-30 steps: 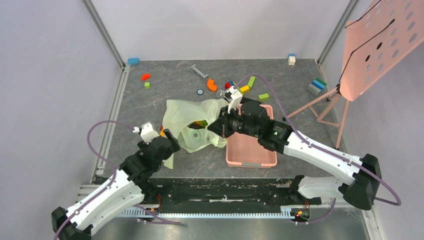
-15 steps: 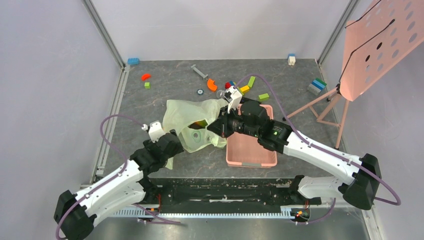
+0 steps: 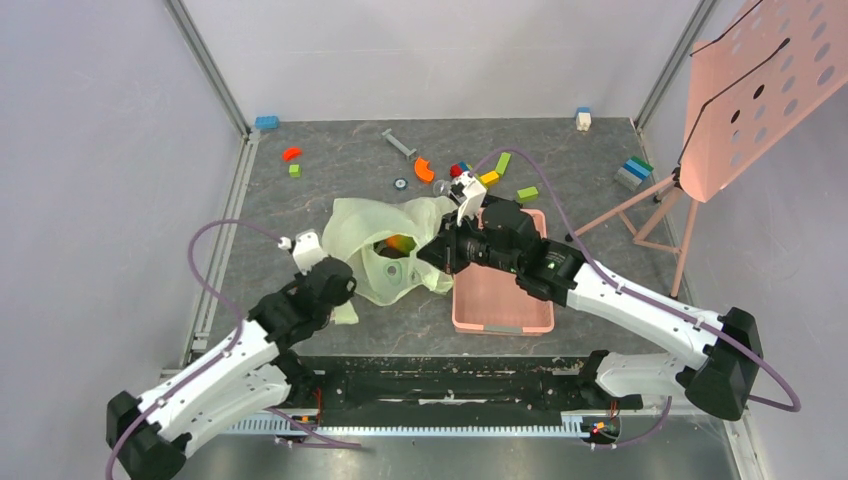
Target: Take the fake fruits out of the plastic bag
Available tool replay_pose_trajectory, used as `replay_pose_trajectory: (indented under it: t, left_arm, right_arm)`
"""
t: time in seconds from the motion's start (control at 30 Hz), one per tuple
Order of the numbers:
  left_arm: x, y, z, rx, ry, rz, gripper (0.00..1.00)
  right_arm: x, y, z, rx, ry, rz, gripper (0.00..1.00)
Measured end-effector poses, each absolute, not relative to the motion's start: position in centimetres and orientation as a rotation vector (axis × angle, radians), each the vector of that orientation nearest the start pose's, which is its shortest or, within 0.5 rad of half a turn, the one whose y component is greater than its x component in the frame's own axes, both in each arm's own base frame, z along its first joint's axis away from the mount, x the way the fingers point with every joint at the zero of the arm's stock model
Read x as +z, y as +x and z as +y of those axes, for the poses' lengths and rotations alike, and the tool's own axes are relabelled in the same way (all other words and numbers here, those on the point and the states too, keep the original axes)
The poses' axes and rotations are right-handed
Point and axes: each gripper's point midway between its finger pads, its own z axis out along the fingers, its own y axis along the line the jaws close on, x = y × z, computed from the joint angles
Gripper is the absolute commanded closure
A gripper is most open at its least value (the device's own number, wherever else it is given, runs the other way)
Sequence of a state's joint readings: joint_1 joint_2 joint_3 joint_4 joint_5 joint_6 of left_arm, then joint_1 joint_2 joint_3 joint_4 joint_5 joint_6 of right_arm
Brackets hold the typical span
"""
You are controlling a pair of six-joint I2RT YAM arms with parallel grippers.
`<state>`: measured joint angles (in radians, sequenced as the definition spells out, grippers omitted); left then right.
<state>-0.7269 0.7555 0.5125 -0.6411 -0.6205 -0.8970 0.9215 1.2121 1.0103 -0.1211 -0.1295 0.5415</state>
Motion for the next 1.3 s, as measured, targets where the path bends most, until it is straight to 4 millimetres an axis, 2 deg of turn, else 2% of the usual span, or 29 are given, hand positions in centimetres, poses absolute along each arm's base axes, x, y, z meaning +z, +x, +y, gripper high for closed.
replay_pose_trajectory:
  t: [0.07,0.27,0.33,0.4,0.5,0.57,0.67,0.83,0.9,0.93,1.0,1.07,1.2,1.3]
  left_arm:
    - [12.3,21.3,-8.7,-0.144,-0.439,2.151,0.94]
    - [24.3,23.5,-9.7,-0.286,-0.398,1.937,0.89]
    - [27.6,24.0,-10.0,-0.305,-0.372,1.890,0.89]
    - [30.4,24.6,-10.4,-0.309,-0.333,1.857,0.91]
    - [32.4,25.4,-11.3,-0.310,-0.263,1.849,0.91]
    - [32.8,25.7,-12.0,-0.311,-0.216,1.856,0.92]
    - [32.2,26.1,-13.0,-0.304,-0.139,1.887,0.92]
    - [31.4,25.8,-14.1,-0.346,-0.063,1.906,0.92]
    - [30.9,25.5,-14.2,-0.363,-0.050,1.910,0.92]
    - [30.7,25.3,-14.2,-0.369,-0.046,1.911,0.92]
    - [30.5,25.0,-14.1,-0.376,-0.043,1.910,0.92]
    - [30.5,24.8,-13.8,-0.379,-0.046,1.904,0.92]
    - [30.8,24.4,-13.4,-0.392,-0.057,1.882,0.92]
    - [30.6,24.1,-13.0,-0.397,-0.062,1.872,0.93]
  right_arm:
    - [25.6,21.1,34.2,1.068,-0.477,2.002,0.93]
    - [24.7,22.4,32.8,0.991,-0.476,2.022,0.90]
    - [24.2,22.9,32.2,0.956,-0.471,2.040,0.86]
    - [23.5,23.3,31.4,0.913,-0.469,2.062,0.74]
    - [22.6,23.8,30.2,0.834,-0.471,2.098,0.51]
    - [22.4,24.1,29.2,0.760,-0.481,2.117,0.41]
    - [23.8,24.8,28.1,0.670,-0.495,2.105,0.33]
    - [29.3,26.1,27.0,0.574,-0.512,1.998,0.33]
    - [31.8,26.5,26.6,0.552,-0.511,1.945,0.39]
    - [32.7,26.6,26.5,0.544,-0.512,1.923,0.47]
    - [34.1,26.7,26.2,0.531,-0.517,1.892,0.64]
    - [34.8,26.6,26.2,0.538,-0.536,1.874,0.74]
    - [34.2,25.0,28.2,0.654,-0.638,1.864,0.81]
    - [32.2,22.8,30.8,0.771,-0.757,1.867,0.81]
